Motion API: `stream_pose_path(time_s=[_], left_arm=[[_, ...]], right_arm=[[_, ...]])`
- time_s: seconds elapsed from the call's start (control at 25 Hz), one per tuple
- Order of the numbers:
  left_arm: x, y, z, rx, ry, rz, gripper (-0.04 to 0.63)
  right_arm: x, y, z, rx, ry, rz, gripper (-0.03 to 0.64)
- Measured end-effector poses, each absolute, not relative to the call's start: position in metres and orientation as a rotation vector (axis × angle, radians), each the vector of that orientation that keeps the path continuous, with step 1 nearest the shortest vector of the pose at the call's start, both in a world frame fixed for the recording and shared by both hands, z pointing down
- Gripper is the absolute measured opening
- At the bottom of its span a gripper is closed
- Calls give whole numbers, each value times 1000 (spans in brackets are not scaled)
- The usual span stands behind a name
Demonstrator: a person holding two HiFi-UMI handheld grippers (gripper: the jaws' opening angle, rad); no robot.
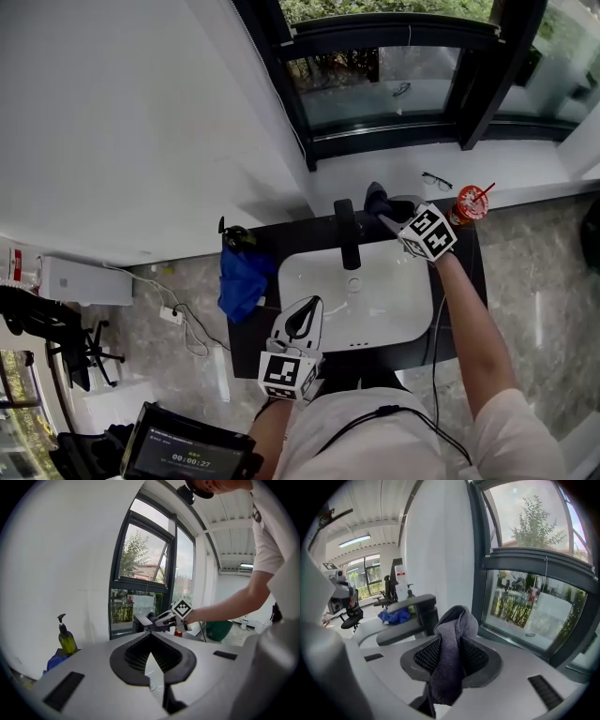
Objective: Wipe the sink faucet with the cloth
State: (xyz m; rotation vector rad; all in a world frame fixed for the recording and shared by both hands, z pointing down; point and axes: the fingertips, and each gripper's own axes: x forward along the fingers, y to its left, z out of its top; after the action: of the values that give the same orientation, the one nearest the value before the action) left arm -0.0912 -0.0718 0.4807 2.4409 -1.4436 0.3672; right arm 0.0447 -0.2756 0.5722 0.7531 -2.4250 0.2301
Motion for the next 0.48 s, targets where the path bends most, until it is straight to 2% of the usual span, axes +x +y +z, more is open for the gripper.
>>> stream_pose_path(time_s=[0.48], left_arm=[[-109,-71,487,2399,-1492,394,-6]], right_arm=[[17,-243,672,520,-2138,226,120]])
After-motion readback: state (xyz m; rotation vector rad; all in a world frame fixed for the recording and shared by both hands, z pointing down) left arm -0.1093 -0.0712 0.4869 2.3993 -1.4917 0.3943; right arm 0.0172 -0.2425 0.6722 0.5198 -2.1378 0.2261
